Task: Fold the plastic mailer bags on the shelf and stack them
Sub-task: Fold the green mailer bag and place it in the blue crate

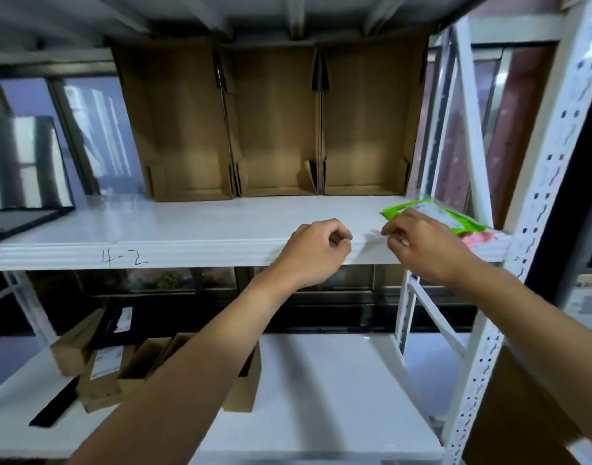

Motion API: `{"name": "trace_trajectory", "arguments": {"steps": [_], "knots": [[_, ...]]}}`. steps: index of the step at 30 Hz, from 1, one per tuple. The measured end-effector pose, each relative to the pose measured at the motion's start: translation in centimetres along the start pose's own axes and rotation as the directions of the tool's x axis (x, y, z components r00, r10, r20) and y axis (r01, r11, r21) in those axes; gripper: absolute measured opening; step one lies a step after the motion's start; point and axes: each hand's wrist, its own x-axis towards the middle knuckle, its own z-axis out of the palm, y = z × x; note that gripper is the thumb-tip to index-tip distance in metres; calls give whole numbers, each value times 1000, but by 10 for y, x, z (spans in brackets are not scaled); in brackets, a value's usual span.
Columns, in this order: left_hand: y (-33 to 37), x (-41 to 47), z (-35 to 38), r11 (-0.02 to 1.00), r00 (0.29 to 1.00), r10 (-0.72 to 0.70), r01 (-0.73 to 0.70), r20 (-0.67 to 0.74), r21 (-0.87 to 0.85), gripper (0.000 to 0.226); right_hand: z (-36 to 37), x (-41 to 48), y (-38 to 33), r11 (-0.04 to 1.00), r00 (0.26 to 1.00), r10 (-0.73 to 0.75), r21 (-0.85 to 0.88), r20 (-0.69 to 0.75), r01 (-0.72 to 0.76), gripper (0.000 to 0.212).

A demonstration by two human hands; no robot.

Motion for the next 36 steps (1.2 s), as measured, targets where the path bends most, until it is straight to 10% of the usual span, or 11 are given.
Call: {"name": "trace_trajectory", "arguments": {"steps": [20, 36], "knots": [[20, 82, 44, 997, 997, -39, 34, 69, 70, 25, -21, 56, 78, 936, 919, 349, -113, 186, -332, 54], [-20, 94, 39, 985, 995, -94, 88, 33, 148, 50, 16, 82, 29, 963, 944, 230, 85, 235, -256, 73]]}}
